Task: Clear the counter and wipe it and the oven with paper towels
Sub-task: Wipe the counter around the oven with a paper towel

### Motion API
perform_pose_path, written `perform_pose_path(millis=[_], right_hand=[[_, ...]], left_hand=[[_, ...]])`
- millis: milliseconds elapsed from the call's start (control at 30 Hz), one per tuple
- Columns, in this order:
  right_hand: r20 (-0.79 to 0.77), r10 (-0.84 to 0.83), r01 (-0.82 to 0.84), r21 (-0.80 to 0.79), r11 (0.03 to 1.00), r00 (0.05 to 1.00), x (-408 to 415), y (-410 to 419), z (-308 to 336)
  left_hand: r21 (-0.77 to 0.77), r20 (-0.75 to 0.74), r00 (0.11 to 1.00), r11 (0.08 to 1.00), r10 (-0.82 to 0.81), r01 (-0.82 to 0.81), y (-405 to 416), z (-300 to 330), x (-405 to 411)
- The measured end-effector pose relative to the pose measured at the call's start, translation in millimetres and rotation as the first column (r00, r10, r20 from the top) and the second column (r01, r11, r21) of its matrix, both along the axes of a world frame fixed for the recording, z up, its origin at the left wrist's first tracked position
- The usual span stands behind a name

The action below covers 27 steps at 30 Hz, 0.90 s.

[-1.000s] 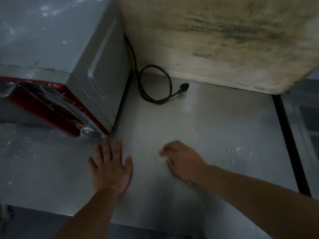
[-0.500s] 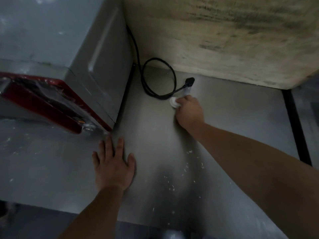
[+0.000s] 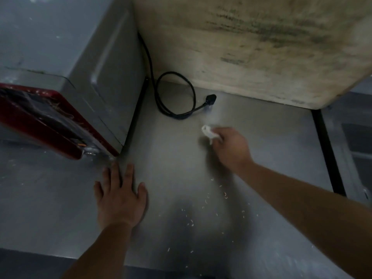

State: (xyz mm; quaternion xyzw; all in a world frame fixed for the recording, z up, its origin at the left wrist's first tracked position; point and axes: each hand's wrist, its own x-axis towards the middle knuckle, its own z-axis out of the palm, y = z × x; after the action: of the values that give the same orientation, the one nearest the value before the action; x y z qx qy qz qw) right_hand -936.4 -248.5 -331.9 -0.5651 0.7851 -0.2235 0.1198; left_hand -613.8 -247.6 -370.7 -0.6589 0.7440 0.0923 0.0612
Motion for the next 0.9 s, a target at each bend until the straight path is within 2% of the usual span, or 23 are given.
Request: perform_pose_path(millis=[133, 233, 367, 500, 600, 700, 900], right_hand=[[-0.114, 0.010, 0.003, 0.112, 0.994, 0.993, -29.3, -63.7, -7.0], [-0.136, -0.025, 0.037, 0.087, 0.996, 0.990, -24.6, -110.7, -12.7], [-0.168, -0.149, 0.161, 0.056, 0.985, 0.974, -17.9, -156.8, -18.3], [-0.150, -0.139, 0.144, 0.022, 0.989, 0.979, -14.1, -175.6, -25.6], [-0.122, -0.014, 0.016, 0.011, 1.000, 0.992, -20.3, -169.0, -28.2], [-0.088, 0.188, -0.186, 0.031, 0.982, 0.978, -19.1, -142.4, -25.0], [-0.014, 0.590, -0.586, 0.093, 0.805, 0.807, 1.3, -38.8, -12.8]], left_hand=[[0.003, 0.005, 1.000, 1.000, 0.015, -0.015, -1.9, -2.9, 1.2], [-0.010, 0.020, 1.000, 1.000, 0.020, -0.019, -1.9, -5.6, 1.6], [-0.033, 0.028, 1.000, 0.999, 0.011, -0.010, -2.7, -9.0, 3.5], [-0.056, 0.016, 1.000, 0.998, 0.005, -0.004, -2.0, -10.6, 4.2], [-0.052, 0.023, 1.000, 0.999, 0.001, 0.000, -3.1, -10.7, 4.5], [-0.051, 0.015, 1.000, 0.999, 0.013, -0.013, -4.6, -9.4, 3.5], [-0.099, -0.036, 0.999, 0.995, 0.009, -0.012, -5.2, -6.2, 1.2]])
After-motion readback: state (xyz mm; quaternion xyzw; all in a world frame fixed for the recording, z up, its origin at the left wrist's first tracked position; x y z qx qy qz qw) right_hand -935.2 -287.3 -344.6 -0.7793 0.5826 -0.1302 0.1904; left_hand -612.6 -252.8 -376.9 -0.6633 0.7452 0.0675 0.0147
